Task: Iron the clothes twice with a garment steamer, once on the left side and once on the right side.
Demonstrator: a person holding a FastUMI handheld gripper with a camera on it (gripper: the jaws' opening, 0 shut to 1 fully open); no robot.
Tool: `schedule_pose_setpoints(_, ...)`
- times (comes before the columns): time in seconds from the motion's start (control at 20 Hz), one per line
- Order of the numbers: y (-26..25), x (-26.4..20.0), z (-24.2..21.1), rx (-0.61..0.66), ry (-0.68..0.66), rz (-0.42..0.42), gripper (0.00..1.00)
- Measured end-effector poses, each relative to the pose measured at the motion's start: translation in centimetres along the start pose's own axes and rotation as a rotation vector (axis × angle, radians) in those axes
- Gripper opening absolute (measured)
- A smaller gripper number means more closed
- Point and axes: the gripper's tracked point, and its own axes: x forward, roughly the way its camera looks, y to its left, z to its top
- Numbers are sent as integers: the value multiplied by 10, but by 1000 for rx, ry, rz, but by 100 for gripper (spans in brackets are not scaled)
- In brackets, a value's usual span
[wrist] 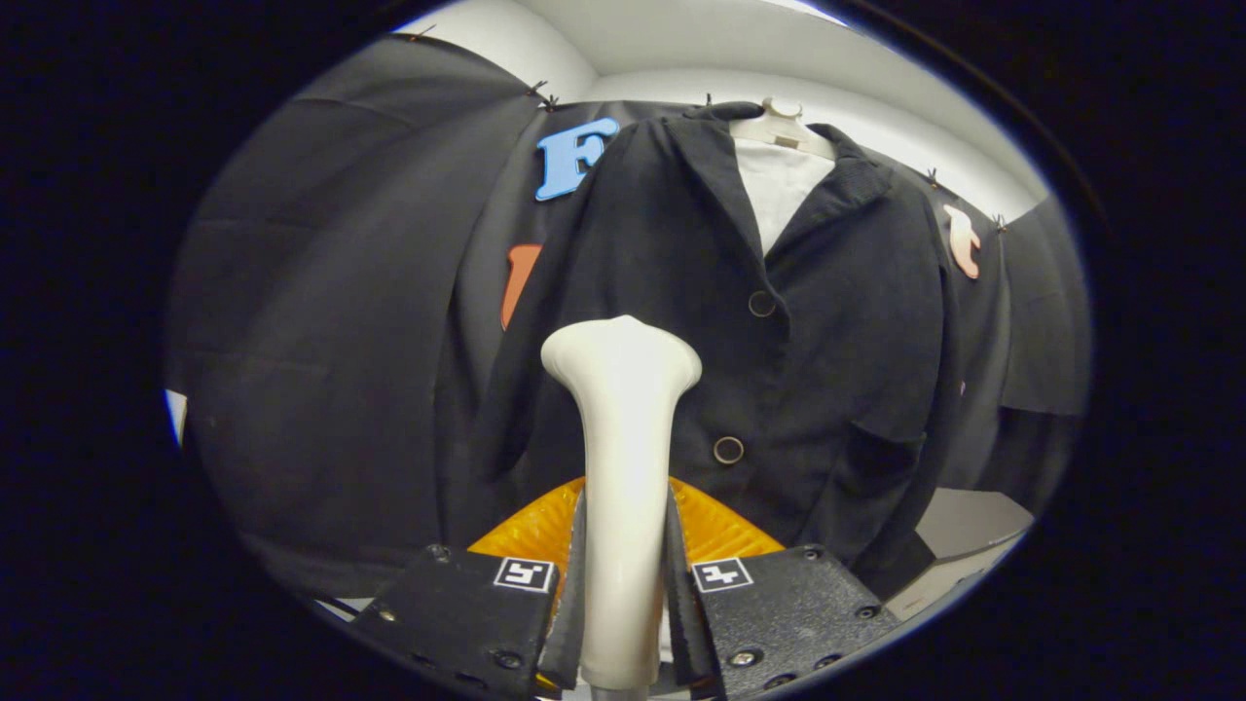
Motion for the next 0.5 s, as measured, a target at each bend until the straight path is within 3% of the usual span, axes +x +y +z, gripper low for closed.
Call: schedule_pose_setpoints(0.5,1,-13,-42,-20,82,10,38)
